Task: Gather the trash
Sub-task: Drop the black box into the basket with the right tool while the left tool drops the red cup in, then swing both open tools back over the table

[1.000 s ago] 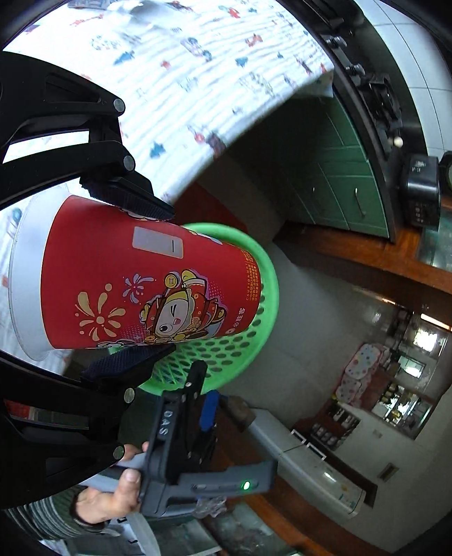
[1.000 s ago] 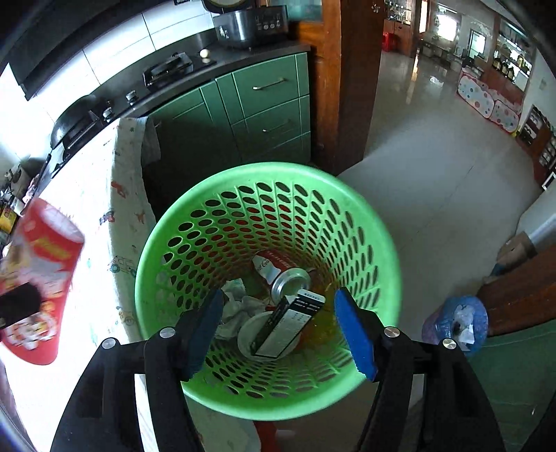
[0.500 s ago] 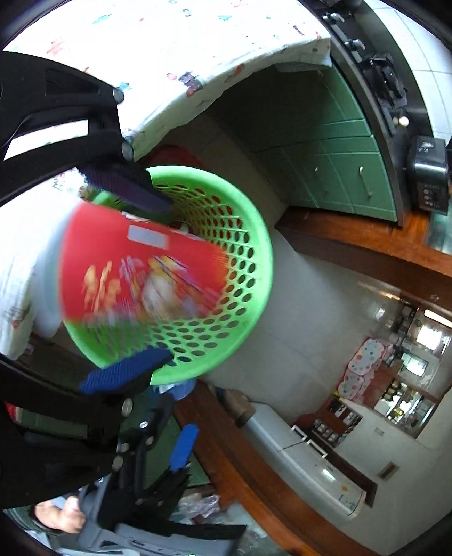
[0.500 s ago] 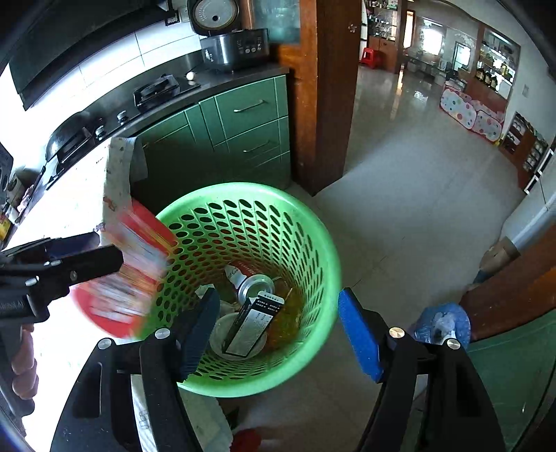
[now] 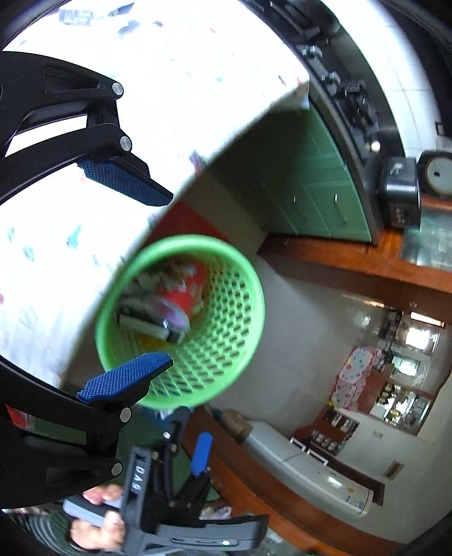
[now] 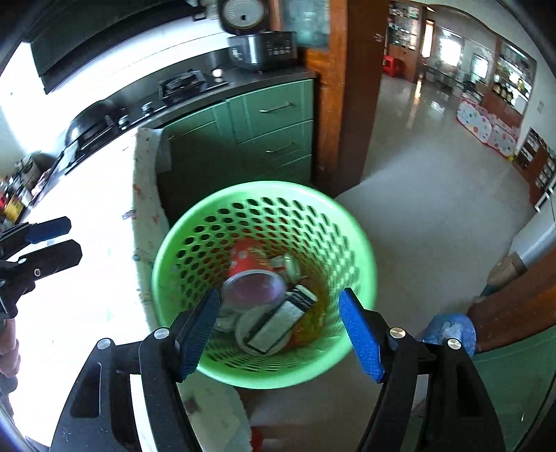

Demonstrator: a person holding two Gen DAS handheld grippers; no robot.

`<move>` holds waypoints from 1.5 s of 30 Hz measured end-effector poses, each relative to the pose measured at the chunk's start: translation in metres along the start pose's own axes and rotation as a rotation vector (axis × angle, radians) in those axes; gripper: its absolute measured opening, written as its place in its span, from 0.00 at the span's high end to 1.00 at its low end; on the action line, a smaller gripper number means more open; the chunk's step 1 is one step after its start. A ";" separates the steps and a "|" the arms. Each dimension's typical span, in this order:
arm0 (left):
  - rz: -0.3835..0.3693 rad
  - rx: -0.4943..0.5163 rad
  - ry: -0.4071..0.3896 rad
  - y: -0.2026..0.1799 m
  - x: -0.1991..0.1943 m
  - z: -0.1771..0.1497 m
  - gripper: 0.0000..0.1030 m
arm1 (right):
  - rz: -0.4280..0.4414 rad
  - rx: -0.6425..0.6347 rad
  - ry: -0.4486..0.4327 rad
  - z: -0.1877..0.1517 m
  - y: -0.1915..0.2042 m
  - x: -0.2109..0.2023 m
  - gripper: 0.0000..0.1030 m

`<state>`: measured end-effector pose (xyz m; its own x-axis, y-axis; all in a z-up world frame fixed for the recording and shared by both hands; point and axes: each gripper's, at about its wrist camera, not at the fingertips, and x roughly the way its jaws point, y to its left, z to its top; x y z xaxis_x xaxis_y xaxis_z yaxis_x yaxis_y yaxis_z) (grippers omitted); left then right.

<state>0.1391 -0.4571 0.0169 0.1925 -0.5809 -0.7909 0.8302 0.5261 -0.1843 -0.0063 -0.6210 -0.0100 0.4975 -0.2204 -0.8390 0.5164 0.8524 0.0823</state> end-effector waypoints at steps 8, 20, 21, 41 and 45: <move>0.139 -0.016 -0.023 0.065 -0.045 -0.032 0.17 | 0.070 -0.106 0.005 0.013 0.075 0.005 0.30; 0.365 -0.143 -0.004 0.203 -0.098 -0.079 0.17 | 0.160 -0.266 0.025 0.028 0.198 0.020 0.30; 0.379 -0.149 0.002 0.212 -0.101 -0.083 0.17 | 0.166 -0.280 0.029 0.029 0.209 0.022 0.30; 0.463 -0.149 0.139 0.323 -0.073 -0.120 0.11 | 0.311 -0.440 0.091 0.039 0.321 0.061 0.21; 0.457 -0.150 0.150 0.333 -0.065 -0.121 0.10 | 0.325 -0.474 0.099 0.039 0.335 0.069 0.21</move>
<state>0.3394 -0.1686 -0.0636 0.4320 -0.1800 -0.8837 0.5920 0.7958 0.1273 0.2287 -0.3690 -0.0197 0.4988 0.1142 -0.8592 -0.0317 0.9930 0.1135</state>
